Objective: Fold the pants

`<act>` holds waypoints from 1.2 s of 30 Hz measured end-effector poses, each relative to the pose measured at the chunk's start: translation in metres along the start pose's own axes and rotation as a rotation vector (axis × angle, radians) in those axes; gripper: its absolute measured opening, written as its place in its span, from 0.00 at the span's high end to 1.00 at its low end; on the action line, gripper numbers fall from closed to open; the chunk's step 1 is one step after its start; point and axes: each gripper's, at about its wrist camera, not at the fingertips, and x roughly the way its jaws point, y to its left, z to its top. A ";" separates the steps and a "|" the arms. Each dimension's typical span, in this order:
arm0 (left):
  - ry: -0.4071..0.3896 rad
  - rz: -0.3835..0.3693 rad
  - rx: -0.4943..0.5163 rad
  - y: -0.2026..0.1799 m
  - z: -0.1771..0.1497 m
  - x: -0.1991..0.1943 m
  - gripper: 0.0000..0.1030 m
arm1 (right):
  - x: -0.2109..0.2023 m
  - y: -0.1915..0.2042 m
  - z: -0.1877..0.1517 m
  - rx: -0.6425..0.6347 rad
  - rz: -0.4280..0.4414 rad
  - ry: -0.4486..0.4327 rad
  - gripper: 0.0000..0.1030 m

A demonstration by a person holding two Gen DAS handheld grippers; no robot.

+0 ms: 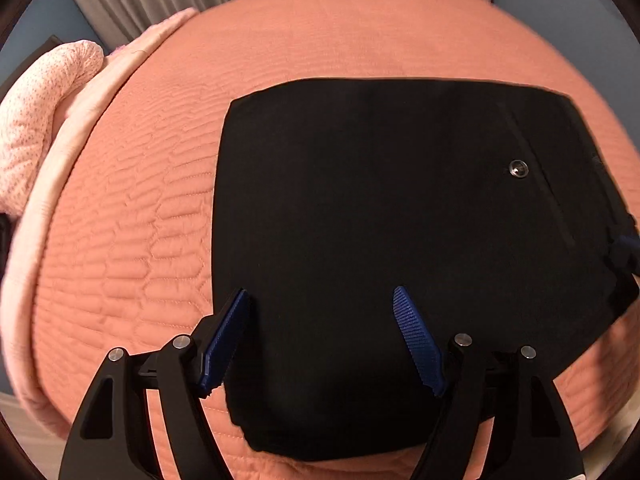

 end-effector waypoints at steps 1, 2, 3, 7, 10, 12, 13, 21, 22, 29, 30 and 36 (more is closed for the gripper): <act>-0.010 0.016 -0.002 0.005 -0.008 -0.002 0.21 | -0.004 0.003 -0.002 -0.024 0.016 -0.010 0.92; -0.008 0.035 -0.008 0.009 -0.012 -0.003 0.15 | -0.005 0.006 -0.003 -0.039 0.036 -0.017 0.92; -0.007 0.032 -0.034 0.016 -0.017 -0.004 0.15 | 0.001 0.008 -0.004 -0.045 0.054 -0.008 0.92; 0.036 -0.041 -0.117 0.042 -0.029 -0.002 0.11 | 0.025 -0.014 -0.023 -0.023 0.089 0.018 1.00; 0.036 -0.037 -0.134 0.060 -0.038 -0.005 0.08 | 0.008 -0.049 -0.026 0.126 0.133 0.043 1.00; 0.044 -0.006 -0.152 0.072 -0.043 -0.009 0.08 | -0.013 -0.053 -0.028 0.113 0.095 0.041 1.00; 0.033 0.039 -0.165 0.078 -0.045 -0.014 0.09 | -0.011 -0.046 -0.023 0.097 0.065 0.034 0.96; -0.046 -0.063 -0.203 0.055 -0.038 -0.050 0.11 | 0.018 0.033 0.049 -0.088 0.170 -0.003 0.94; -0.035 -0.051 -0.151 0.039 -0.038 -0.043 0.11 | 0.042 0.059 0.070 -0.103 0.202 0.010 0.94; -0.015 -0.014 -0.113 0.018 -0.055 -0.014 0.07 | 0.141 0.170 0.154 -0.361 0.158 0.115 0.93; -0.010 -0.036 -0.134 0.020 -0.056 -0.012 0.06 | 0.146 0.167 0.162 -0.373 0.159 0.143 0.93; -0.033 -0.096 -0.175 0.027 -0.065 -0.006 0.05 | 0.189 0.174 0.187 -0.563 0.101 0.285 0.62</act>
